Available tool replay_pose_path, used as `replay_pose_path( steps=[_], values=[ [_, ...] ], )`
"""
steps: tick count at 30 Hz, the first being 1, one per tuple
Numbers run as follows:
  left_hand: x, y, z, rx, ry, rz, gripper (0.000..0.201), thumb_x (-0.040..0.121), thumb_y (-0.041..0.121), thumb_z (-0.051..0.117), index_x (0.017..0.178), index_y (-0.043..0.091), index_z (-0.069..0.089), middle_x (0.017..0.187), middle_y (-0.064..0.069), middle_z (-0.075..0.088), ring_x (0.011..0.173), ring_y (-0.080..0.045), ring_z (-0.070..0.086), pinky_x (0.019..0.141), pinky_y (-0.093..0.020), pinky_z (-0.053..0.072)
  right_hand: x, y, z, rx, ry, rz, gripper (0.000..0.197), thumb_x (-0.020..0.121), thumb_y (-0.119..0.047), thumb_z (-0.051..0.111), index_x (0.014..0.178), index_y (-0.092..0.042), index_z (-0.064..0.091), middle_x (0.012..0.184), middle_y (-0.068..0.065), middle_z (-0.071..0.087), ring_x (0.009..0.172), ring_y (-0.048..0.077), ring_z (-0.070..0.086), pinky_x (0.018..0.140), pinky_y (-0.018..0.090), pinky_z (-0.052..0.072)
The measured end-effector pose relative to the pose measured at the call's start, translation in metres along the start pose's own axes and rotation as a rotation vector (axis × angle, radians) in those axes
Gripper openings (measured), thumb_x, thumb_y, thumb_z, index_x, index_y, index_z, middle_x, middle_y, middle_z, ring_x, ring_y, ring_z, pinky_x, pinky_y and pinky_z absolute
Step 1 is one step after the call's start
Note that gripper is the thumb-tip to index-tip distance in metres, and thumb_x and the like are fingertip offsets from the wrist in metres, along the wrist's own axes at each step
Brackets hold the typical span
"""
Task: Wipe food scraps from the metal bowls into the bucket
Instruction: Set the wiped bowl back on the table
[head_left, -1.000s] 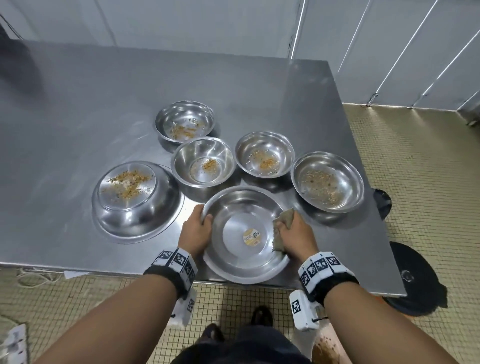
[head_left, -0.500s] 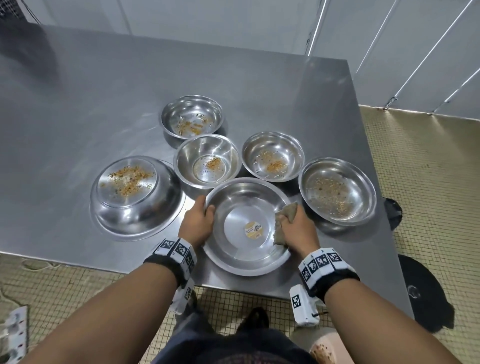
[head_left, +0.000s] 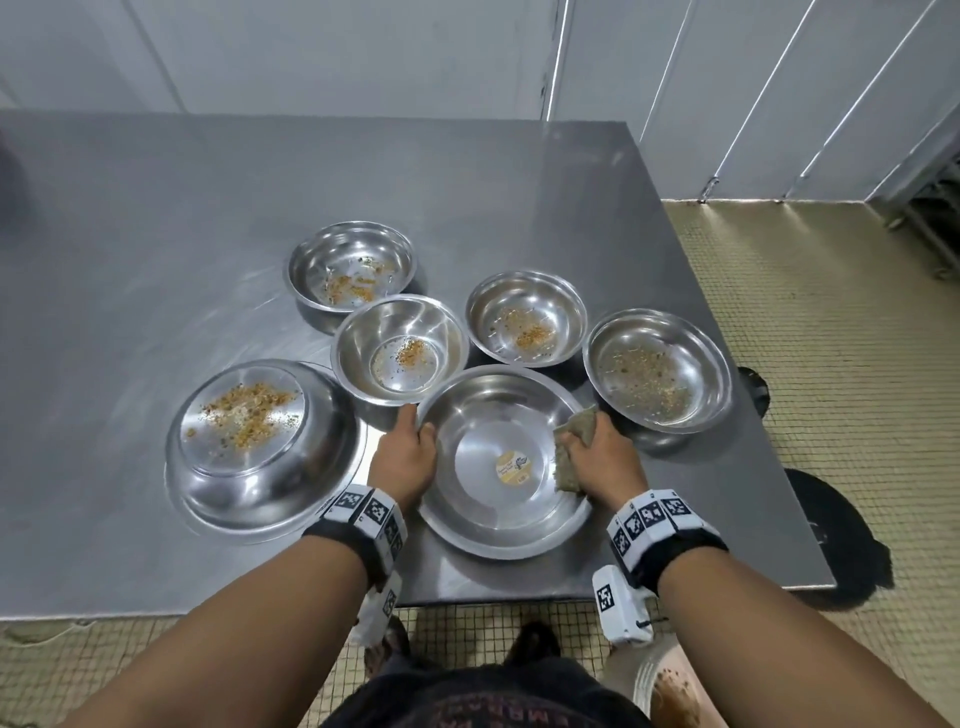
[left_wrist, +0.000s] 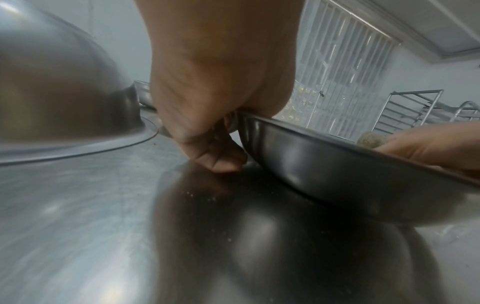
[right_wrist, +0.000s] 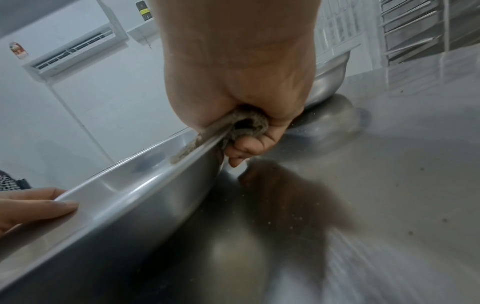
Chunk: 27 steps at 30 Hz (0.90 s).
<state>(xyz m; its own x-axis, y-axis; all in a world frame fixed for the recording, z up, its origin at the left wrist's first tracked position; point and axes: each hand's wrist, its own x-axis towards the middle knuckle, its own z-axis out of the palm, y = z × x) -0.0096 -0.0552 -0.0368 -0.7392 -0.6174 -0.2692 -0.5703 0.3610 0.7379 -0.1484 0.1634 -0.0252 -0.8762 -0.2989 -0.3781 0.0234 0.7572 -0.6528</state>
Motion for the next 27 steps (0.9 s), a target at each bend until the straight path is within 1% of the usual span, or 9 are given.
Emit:
replay_pose_path(
  steps=[4, 8, 12, 15, 17, 20, 23, 25, 27],
  values=[
    [0.005, -0.002, 0.002, 0.027, 0.015, -0.016, 0.022, 0.108, 0.027, 0.044, 0.121, 0.010, 0.046, 0.103, -0.026, 0.067, 0.096, -0.043, 0.065, 0.082, -0.043, 0.049, -0.003, -0.002, 0.001, 0.027, 0.025, 0.009, 0.029, 0.098, -0.033, 0.061, 0.123, -0.024, 0.051, 0.110, 0.002, 0.060, 0.103, 0.024, 0.058, 0.104, 0.045, 0.048],
    [0.008, 0.000, -0.001, 0.054, -0.002, -0.024, 0.021, 0.108, 0.029, 0.044, 0.119, 0.011, 0.046, 0.105, -0.025, 0.067, 0.096, -0.042, 0.065, 0.080, -0.041, 0.047, -0.003, -0.005, 0.003, 0.010, 0.035, 0.001, 0.016, 0.098, -0.031, 0.060, 0.108, -0.027, 0.048, 0.110, 0.005, 0.061, 0.108, 0.030, 0.061, 0.103, 0.044, 0.048],
    [0.013, 0.000, -0.009, 0.112, -0.051, -0.018, 0.031, 0.107, 0.036, 0.045, 0.126, 0.012, 0.051, 0.114, -0.021, 0.069, 0.104, -0.040, 0.065, 0.084, -0.038, 0.045, -0.001, -0.007, -0.001, -0.129, 0.022, 0.011, 0.033, 0.100, -0.039, 0.055, 0.126, -0.019, 0.048, 0.119, 0.014, 0.064, 0.111, 0.035, 0.062, 0.099, 0.044, 0.048],
    [0.017, -0.003, -0.021, 0.268, -0.025, 0.012, 0.050, 0.102, 0.061, 0.040, 0.121, 0.022, 0.065, 0.112, -0.007, 0.072, 0.104, -0.033, 0.067, 0.084, -0.037, 0.045, -0.001, -0.010, -0.013, -0.428, 0.102, -0.106, 0.035, 0.103, -0.041, 0.048, 0.129, -0.017, 0.048, 0.107, 0.014, 0.067, 0.098, 0.036, 0.065, 0.086, 0.044, 0.055],
    [0.018, 0.000, -0.029, 0.331, 0.030, 0.022, 0.065, 0.097, 0.075, 0.031, 0.100, 0.023, 0.070, 0.093, 0.000, 0.073, 0.089, -0.027, 0.069, 0.077, -0.037, 0.048, -0.003, -0.020, -0.026, -0.521, 0.204, -0.231, 0.028, 0.104, -0.039, 0.047, 0.121, -0.017, 0.052, 0.087, 0.006, 0.065, 0.080, 0.029, 0.065, 0.076, 0.043, 0.059],
    [0.019, 0.015, -0.044, 0.295, 0.106, 0.023, 0.057, 0.099, 0.069, 0.038, 0.088, 0.020, 0.067, 0.080, 0.001, 0.070, 0.079, -0.023, 0.066, 0.070, -0.034, 0.043, -0.004, -0.051, -0.040, -0.492, 0.266, -0.376, 0.023, 0.104, -0.038, 0.047, 0.115, -0.020, 0.055, 0.072, -0.001, 0.059, 0.064, 0.020, 0.062, 0.063, 0.040, 0.060],
    [0.021, 0.021, -0.061, 0.226, 0.181, 0.034, 0.052, 0.100, 0.065, 0.044, 0.097, 0.019, 0.068, 0.087, -0.001, 0.073, 0.086, -0.024, 0.067, 0.074, -0.035, 0.046, -0.003, -0.094, -0.035, -0.376, 0.198, -0.455, 0.024, 0.106, -0.039, 0.044, 0.121, -0.022, 0.053, 0.073, 0.000, 0.060, 0.065, 0.021, 0.063, 0.065, 0.042, 0.060],
    [0.018, 0.019, -0.076, 0.141, 0.256, 0.051, 0.050, 0.100, 0.065, 0.045, 0.092, 0.021, 0.068, 0.081, 0.003, 0.071, 0.079, -0.019, 0.068, 0.072, -0.035, 0.052, -0.002, -0.124, -0.018, -0.262, 0.094, -0.483, 0.023, 0.107, -0.035, 0.045, 0.123, -0.022, 0.054, 0.079, 0.000, 0.062, 0.072, 0.018, 0.062, 0.072, 0.041, 0.058],
    [0.012, 0.011, -0.096, 0.073, 0.357, 0.065, 0.046, 0.101, 0.060, 0.047, 0.092, 0.020, 0.069, 0.078, 0.005, 0.070, 0.074, -0.015, 0.066, 0.071, -0.035, 0.054, -0.004, -0.148, 0.007, -0.150, -0.023, -0.513, 0.020, 0.106, -0.033, 0.045, 0.112, -0.019, 0.059, 0.086, 0.001, 0.063, 0.080, 0.019, 0.063, 0.079, 0.042, 0.057]
  ],
)
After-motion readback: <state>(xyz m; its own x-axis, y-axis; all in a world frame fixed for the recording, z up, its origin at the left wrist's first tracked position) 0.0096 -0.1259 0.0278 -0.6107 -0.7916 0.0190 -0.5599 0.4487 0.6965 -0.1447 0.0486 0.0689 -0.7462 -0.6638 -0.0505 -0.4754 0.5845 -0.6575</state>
